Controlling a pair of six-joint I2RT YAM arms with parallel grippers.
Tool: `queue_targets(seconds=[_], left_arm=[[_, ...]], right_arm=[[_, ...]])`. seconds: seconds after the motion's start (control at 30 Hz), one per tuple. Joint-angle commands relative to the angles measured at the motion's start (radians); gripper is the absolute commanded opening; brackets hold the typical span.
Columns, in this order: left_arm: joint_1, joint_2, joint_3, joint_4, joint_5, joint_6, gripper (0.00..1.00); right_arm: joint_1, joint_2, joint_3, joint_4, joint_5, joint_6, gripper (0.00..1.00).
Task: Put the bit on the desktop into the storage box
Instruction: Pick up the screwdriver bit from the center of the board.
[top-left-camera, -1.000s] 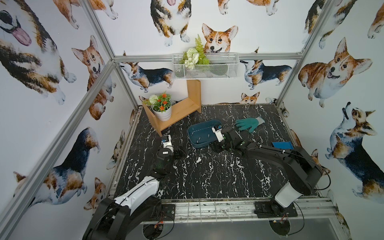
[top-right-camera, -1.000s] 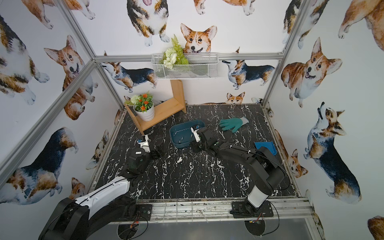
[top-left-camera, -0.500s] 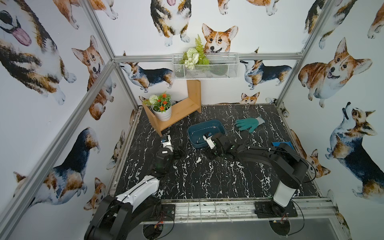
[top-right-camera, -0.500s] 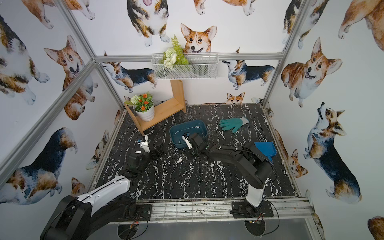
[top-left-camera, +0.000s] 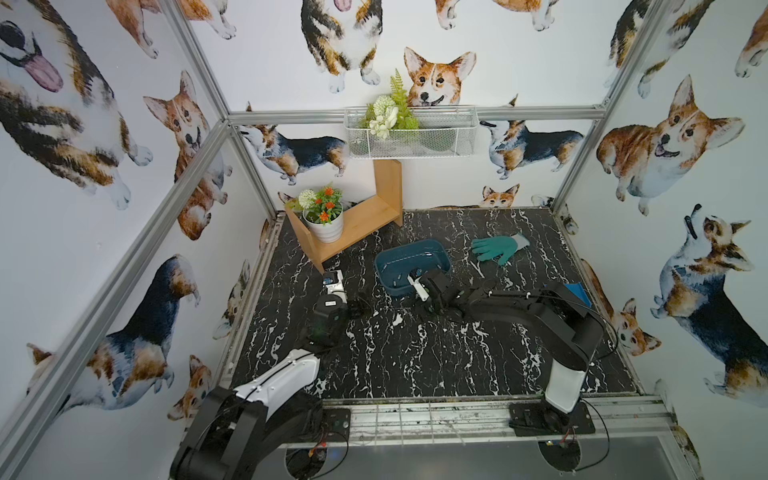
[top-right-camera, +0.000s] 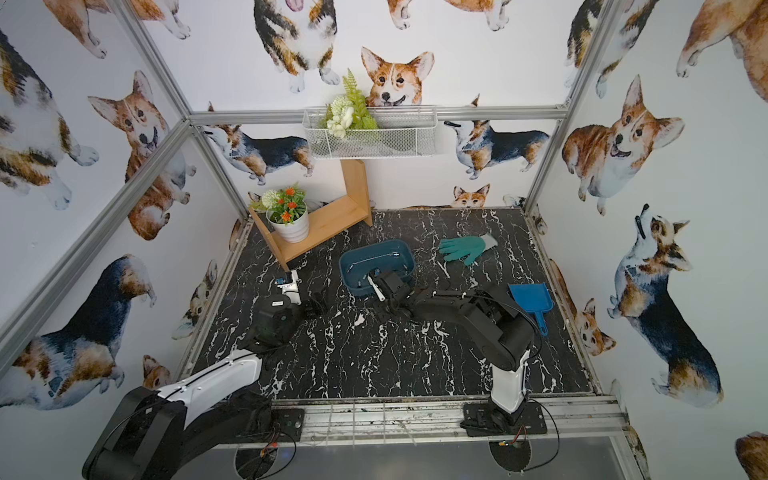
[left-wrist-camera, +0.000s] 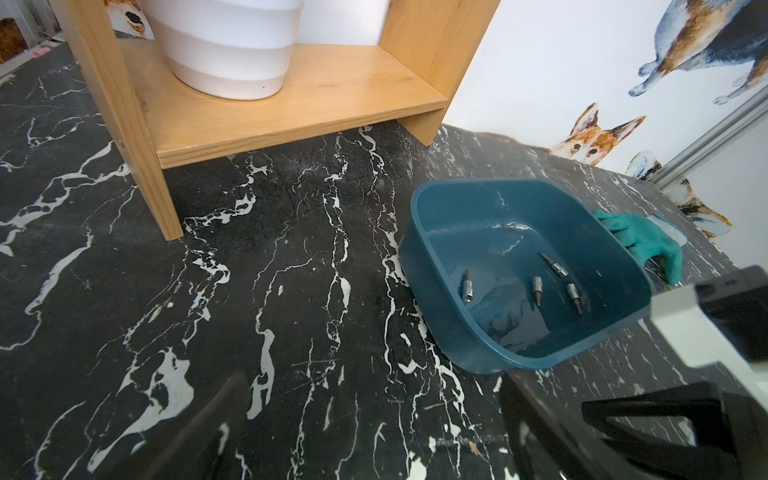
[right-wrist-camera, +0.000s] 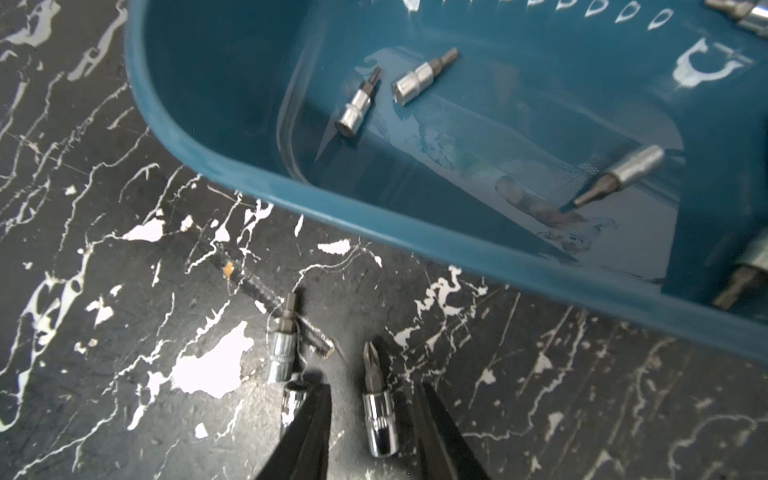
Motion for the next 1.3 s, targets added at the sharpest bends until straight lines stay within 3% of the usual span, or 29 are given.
queue_targets(seconds=[0.0, 0.83, 1.27], left_arm=[[0.001, 0.005, 0.011, 0.013, 0.003, 0.009, 1.0], [0.001, 0.006, 0.012, 0.013, 0.009, 0.009, 1.0], [0.0, 0.002, 0.008, 0.017, 0.01, 0.007, 1.0]], right_arm=[[0.002, 0.008, -0.001, -0.025, 0.021, -0.002, 0.37], [0.028, 0.034, 0.031, -0.106, 0.101, -0.003, 0.17], [0.027, -0.101, 0.02, -0.123, 0.127, -0.004, 0.12]])
